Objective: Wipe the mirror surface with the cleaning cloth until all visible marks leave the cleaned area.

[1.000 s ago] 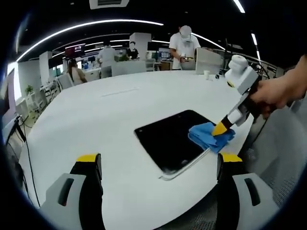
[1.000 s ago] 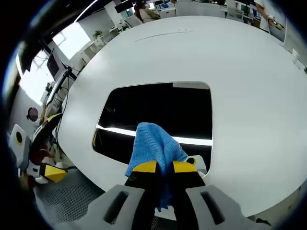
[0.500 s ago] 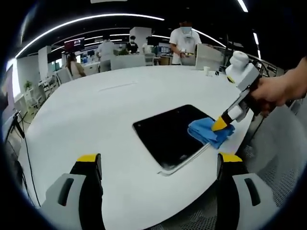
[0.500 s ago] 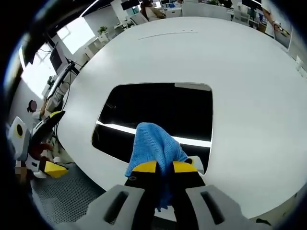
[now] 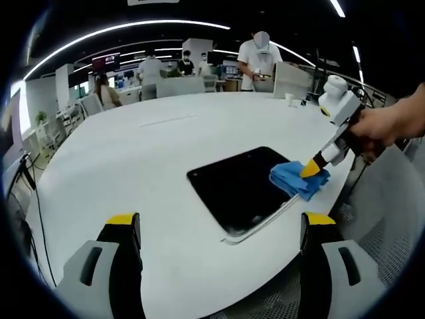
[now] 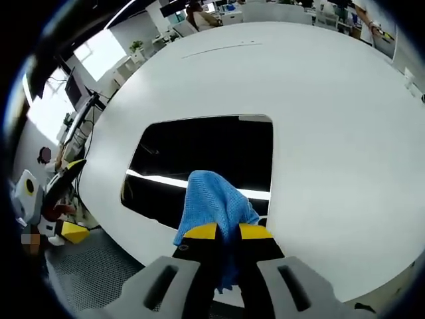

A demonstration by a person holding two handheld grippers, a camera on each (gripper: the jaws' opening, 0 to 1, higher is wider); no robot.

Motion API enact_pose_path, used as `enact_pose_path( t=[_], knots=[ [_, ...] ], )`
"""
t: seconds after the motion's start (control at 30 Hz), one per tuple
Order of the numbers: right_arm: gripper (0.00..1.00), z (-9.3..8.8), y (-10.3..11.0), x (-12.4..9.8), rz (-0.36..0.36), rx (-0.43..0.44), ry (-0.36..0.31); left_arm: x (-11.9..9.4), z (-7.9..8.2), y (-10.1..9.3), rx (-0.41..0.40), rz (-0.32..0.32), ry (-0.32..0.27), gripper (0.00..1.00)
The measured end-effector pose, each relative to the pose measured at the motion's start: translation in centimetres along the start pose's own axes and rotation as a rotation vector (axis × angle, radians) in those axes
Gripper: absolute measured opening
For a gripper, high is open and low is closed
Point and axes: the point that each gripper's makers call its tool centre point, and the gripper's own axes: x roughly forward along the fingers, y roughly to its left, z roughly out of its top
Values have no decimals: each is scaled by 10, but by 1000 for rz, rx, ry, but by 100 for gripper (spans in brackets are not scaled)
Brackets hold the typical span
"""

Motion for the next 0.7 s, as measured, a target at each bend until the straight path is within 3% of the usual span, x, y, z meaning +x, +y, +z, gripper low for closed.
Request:
enact_pose_path(
  t=[0.7],
  knots=[
    [4, 0, -16, -6, -19, 4, 8, 0, 0, 2, -11, 6, 1, 99]
  ],
)
